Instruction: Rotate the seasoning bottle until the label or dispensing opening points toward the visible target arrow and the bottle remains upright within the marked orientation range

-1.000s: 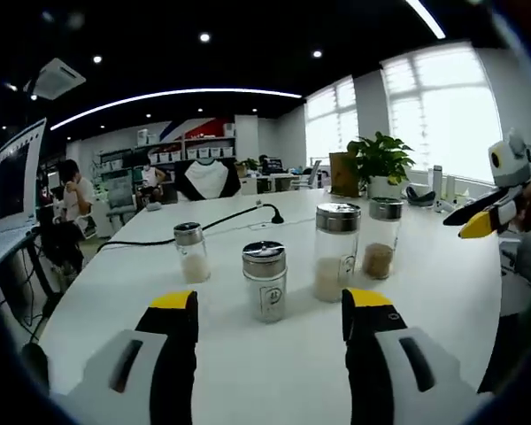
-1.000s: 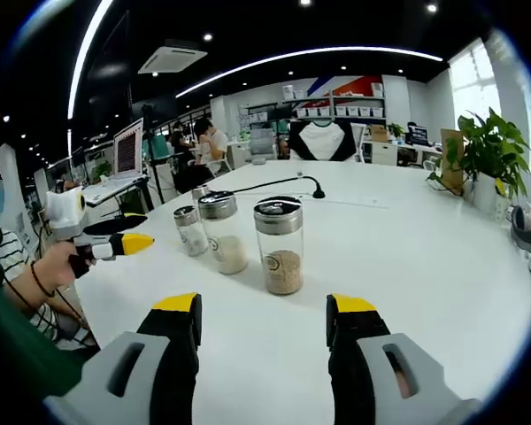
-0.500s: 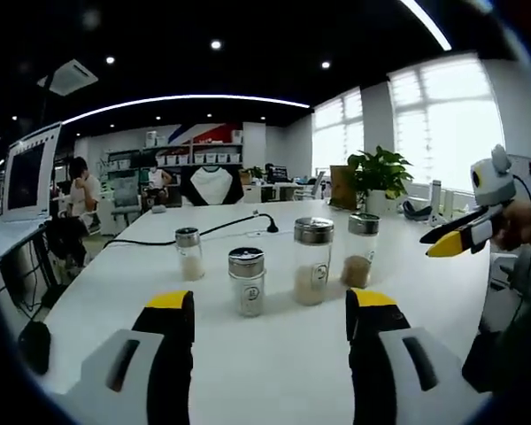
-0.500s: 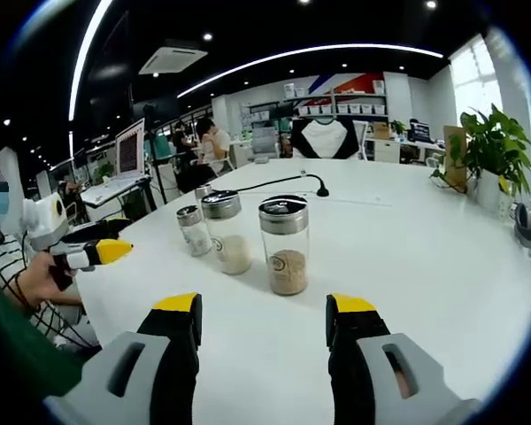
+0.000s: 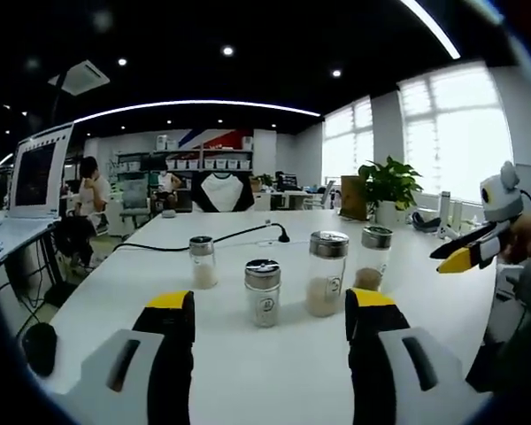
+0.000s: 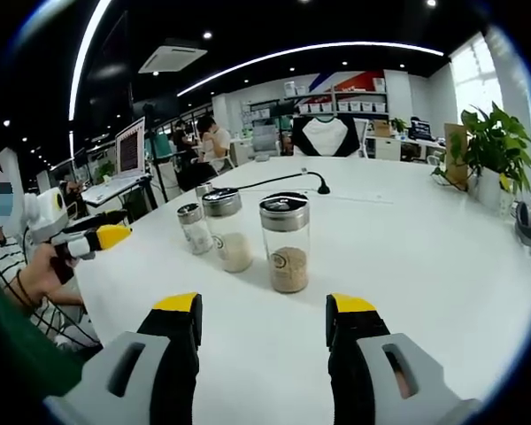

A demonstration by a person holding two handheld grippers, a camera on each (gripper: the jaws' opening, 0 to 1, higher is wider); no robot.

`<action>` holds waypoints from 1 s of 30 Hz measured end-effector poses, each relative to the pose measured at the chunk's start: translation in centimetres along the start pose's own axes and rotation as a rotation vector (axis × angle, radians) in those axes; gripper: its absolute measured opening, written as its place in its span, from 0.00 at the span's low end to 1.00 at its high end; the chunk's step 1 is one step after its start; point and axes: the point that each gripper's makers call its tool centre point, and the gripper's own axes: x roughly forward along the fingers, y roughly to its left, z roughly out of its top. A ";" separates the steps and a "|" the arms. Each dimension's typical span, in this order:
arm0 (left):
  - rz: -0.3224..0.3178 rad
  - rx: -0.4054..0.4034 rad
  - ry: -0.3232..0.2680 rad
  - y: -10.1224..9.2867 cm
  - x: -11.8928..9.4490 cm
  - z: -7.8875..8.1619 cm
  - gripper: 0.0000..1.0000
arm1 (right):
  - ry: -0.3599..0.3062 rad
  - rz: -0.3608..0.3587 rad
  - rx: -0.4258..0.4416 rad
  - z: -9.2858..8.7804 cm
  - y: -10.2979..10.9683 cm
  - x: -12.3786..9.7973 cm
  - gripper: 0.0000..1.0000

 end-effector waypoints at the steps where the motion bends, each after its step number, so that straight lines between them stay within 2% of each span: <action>1: 0.000 -0.002 0.000 0.1 0.0 0.0 0.73 | 0.000 0.000 0.000 0.0 0.0 0.0 0.56; 10: 0.028 0.001 -0.024 2.0 1.2 1.7 0.73 | 0.001 -0.004 -0.001 0.0 -0.1 -0.2 0.56; 19: 0.035 -0.008 -0.049 4.0 3.7 3.6 0.74 | 0.001 -0.008 0.002 -0.1 -0.2 -0.4 0.56; 28: 0.042 0.003 -0.038 6.3 6.8 3.9 0.73 | -0.003 -0.002 -0.007 0.1 -0.1 -0.4 0.56; 30: 0.042 -0.029 -0.050 7.3 7.6 4.1 0.74 | -0.003 -0.002 -0.008 0.2 -0.1 -0.5 0.56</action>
